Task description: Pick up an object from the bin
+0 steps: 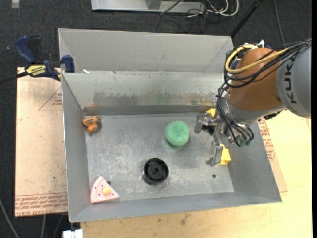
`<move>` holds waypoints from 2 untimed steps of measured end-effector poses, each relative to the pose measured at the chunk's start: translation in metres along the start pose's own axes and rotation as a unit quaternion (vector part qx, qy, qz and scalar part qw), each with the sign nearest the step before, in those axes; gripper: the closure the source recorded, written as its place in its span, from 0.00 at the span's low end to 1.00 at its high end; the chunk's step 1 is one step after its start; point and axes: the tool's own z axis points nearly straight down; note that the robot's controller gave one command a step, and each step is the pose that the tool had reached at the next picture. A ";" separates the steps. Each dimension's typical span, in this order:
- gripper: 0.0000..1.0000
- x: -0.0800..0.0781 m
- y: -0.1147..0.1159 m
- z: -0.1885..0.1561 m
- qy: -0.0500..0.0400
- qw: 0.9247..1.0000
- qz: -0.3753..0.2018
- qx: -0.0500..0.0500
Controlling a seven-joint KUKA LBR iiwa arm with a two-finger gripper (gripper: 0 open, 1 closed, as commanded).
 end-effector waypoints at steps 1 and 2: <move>0.00 0.001 0.032 0.009 -0.003 1.000 -0.030 0.003; 0.00 -0.026 0.069 0.046 -0.005 0.997 -0.080 0.001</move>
Offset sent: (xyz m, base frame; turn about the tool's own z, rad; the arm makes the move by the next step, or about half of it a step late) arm 0.0311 0.0776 -0.0631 -0.1823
